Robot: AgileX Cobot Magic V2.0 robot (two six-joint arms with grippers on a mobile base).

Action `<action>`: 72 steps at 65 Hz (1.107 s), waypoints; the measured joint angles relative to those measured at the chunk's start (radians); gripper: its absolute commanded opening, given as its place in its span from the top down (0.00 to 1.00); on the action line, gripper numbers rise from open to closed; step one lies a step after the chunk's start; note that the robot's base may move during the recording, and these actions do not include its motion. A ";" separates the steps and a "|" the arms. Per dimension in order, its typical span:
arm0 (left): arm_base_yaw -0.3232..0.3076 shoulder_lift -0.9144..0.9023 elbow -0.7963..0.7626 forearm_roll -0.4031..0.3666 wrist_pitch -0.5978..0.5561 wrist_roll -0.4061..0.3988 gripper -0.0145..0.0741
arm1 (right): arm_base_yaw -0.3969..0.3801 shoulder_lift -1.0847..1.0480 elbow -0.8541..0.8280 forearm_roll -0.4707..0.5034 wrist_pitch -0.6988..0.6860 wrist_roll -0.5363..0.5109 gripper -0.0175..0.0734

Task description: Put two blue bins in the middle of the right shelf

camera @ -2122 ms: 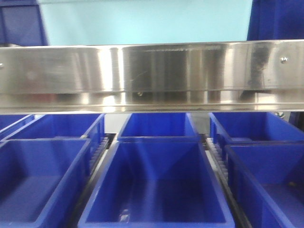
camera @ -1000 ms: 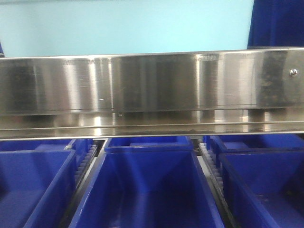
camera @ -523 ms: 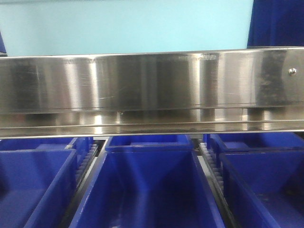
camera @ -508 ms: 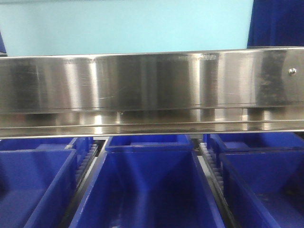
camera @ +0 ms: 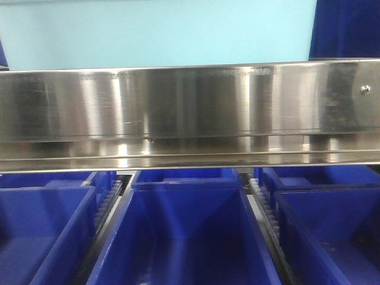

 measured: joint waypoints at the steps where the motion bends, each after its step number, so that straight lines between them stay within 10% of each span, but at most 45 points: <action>1: 0.000 0.000 0.000 0.000 0.002 0.000 0.96 | 0.000 0.000 0.000 0.000 0.000 0.000 0.98; 30: 0.085 0.020 0.000 -0.019 0.030 0.006 0.96 | -0.002 0.130 0.000 0.142 0.049 0.002 0.98; 72: 0.089 0.084 0.148 -0.076 0.021 0.008 0.96 | -0.002 0.168 0.000 0.082 0.144 0.004 0.98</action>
